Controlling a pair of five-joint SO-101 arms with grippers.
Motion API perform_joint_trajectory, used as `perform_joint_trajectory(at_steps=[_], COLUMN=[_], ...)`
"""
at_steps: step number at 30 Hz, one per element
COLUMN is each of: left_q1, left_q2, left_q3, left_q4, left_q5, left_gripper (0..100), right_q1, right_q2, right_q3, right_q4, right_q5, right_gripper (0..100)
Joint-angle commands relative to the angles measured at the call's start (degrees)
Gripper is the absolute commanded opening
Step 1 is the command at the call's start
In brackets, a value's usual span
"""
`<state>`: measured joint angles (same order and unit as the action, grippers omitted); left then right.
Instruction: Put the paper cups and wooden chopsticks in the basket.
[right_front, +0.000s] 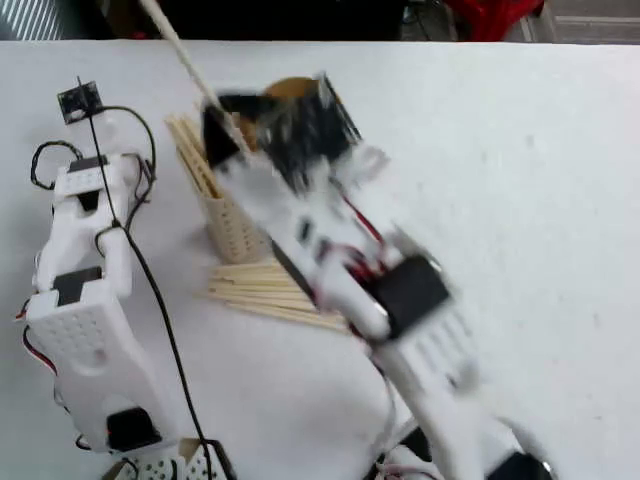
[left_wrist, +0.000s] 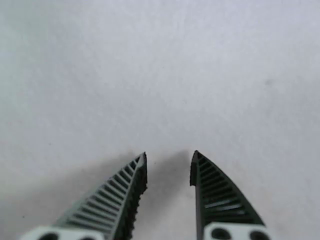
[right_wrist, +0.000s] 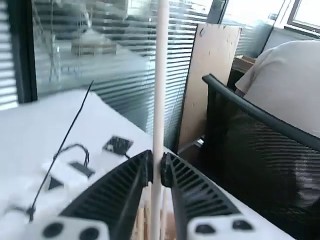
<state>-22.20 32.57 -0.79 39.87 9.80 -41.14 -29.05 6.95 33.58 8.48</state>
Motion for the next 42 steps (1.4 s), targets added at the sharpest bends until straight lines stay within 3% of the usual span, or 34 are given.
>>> perform_joint_trajectory(at_steps=[1,8,30,36,42], left_q1=[0.75,0.75,0.75,0.75,0.75], left_q2=[-0.57,-0.57,-0.48,-0.48,-0.48], left_q3=[-2.73,-2.81,-2.81,-2.81,-2.81], left_q4=[0.0,0.0,0.0,-0.09,-0.09], left_q5=[-0.53,-0.53,-0.53,-0.53,-0.62], left_gripper=[16,16,16,16,16], right_q1=[-0.04,0.84,0.84,0.48,0.92], right_q2=[7.08,14.64,15.25,14.9,13.76], right_q3=[-4.13,-5.63,0.62,0.53,0.62], right_q4=[-8.31,-9.27,-14.73,-14.2,-12.7], right_q5=[-5.71,-6.15,-6.15,-6.15,-5.8], right_gripper=[3.4,3.9,4.3,17.9,18.7])
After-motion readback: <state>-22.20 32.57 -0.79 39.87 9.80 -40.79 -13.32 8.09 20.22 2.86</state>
